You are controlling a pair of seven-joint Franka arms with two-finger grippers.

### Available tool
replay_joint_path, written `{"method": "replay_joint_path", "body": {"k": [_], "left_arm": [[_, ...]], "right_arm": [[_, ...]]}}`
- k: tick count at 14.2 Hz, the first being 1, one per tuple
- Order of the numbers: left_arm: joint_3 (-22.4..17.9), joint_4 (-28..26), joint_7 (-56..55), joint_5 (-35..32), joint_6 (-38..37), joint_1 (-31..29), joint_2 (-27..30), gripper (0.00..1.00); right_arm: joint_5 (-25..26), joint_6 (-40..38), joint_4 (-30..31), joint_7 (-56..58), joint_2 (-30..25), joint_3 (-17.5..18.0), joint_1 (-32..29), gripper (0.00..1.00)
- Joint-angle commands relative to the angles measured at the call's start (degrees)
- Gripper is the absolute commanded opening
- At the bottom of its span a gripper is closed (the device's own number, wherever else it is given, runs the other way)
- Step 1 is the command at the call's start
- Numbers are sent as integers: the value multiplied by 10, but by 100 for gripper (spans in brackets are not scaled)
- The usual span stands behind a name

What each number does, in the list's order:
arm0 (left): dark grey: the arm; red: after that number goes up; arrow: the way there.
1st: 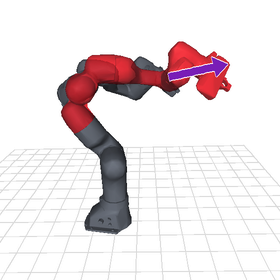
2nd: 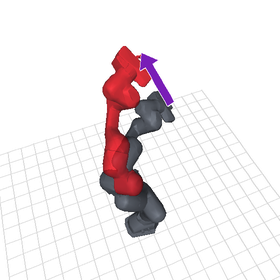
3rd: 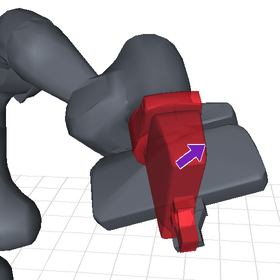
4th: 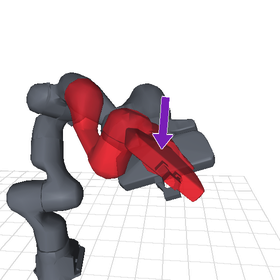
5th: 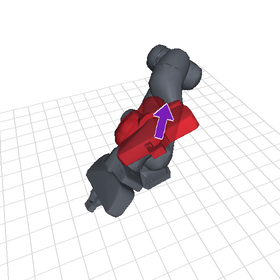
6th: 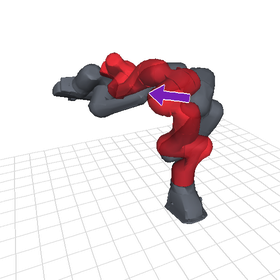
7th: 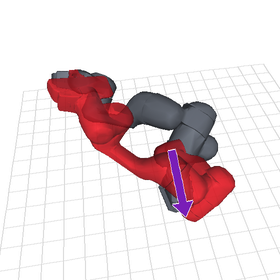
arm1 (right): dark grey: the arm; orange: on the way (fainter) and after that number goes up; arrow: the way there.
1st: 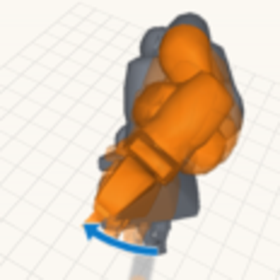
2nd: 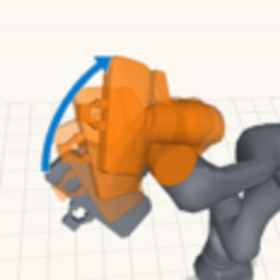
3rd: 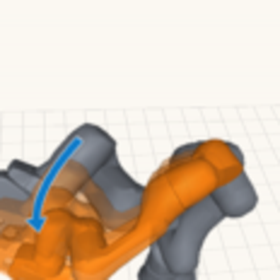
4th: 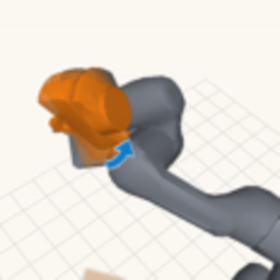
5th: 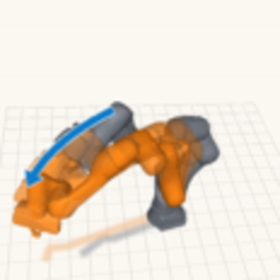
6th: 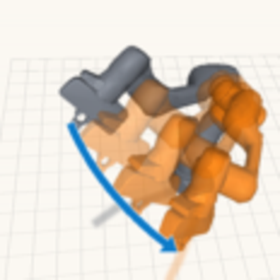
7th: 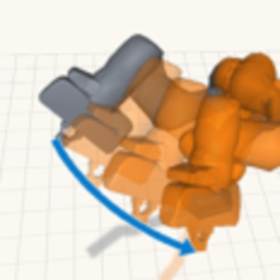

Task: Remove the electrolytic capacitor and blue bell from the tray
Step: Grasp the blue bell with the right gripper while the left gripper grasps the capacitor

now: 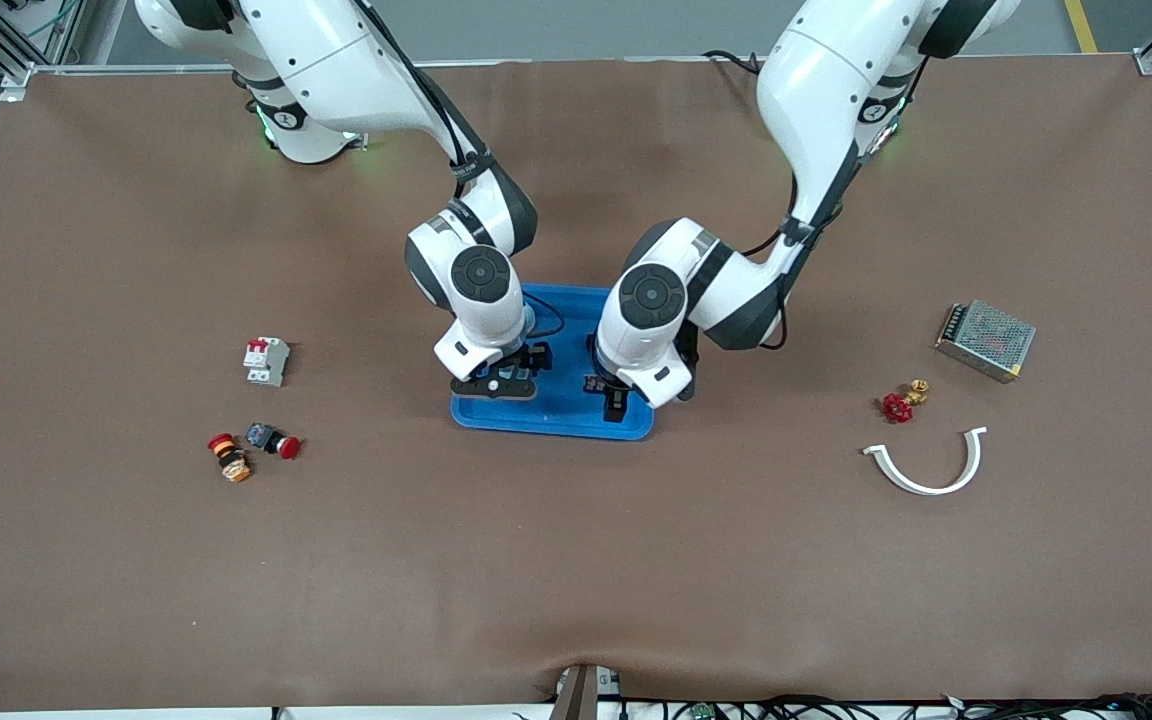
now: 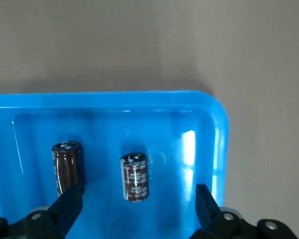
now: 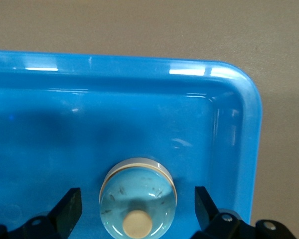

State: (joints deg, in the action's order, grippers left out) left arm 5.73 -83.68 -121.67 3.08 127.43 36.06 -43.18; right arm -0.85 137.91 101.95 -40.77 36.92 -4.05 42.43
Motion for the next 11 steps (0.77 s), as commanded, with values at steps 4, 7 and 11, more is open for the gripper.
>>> {"method": "replay_joint_path", "body": {"k": [4,7,11], "left_arm": [[-13,32,-10,-14,19,26,-41,100],[-17,32,-13,-17,31,32,-47,100],[-19,32,-13,-19,43,33,-62,100]], "right_arm": [[4,16,2,3,8,-3,10,100],[4,16,2,4,9,-3,9,100],[4,16,5,29,9,-3,4,100]]}}
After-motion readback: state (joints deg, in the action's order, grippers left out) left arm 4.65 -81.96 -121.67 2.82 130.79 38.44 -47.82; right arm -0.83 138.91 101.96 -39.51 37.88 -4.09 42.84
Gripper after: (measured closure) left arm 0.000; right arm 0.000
